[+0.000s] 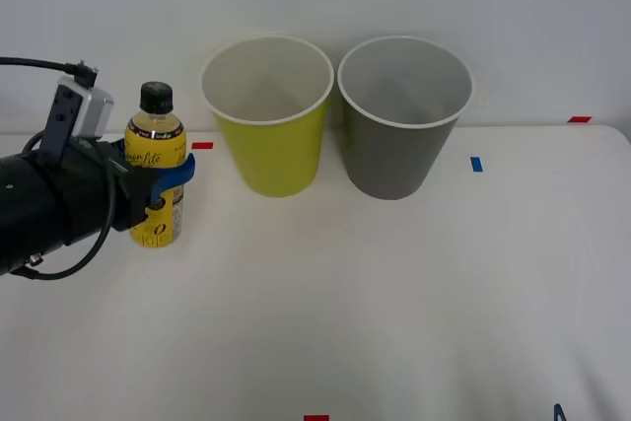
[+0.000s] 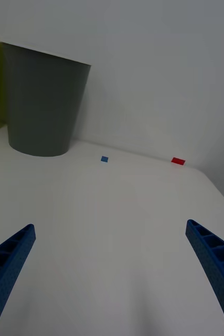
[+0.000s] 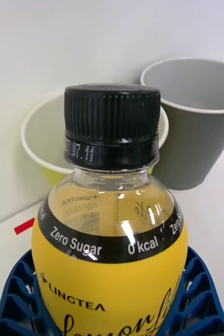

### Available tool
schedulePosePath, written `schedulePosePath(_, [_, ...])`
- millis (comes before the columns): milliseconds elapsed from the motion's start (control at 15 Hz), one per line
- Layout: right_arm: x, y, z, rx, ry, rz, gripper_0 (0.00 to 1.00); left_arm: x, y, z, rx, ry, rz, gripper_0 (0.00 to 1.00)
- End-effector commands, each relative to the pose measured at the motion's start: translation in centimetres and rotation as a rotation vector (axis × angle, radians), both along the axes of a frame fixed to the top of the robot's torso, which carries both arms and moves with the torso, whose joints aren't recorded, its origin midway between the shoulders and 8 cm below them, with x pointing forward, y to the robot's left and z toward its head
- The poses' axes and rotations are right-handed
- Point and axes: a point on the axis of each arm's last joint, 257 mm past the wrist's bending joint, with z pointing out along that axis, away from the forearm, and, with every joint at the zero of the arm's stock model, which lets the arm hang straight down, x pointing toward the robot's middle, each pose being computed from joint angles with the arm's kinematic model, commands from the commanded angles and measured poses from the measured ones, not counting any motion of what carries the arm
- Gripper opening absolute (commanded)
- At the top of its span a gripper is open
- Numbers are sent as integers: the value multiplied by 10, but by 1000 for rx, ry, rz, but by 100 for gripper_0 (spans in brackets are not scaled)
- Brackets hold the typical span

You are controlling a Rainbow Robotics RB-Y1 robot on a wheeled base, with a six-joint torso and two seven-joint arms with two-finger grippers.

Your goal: Put cans in the gray bin and PET bottles in the light green bin.

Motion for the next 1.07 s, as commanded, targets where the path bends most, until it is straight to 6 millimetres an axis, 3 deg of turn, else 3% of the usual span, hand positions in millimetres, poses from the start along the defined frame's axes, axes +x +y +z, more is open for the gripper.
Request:
schedulePosePath(67, [0,0,0,0,0,0,100,13,-6,46,-89,-5,25,0])
schedulePosePath(267, [0,0,0,0,0,0,100,21,-17,72,-97,24,24,0])
schedulePosePath(533, [0,0,0,0,0,0,100,62,-38,105,-93,12,-14,0])
schedulePosePath(867, [0,0,0,0,0,0,100,108,-96,130,-50,-55,-48,0])
schedulePosePath(1067, [0,0,0,0,0,0,100,136,-113,148,-122,-113,-56,0])
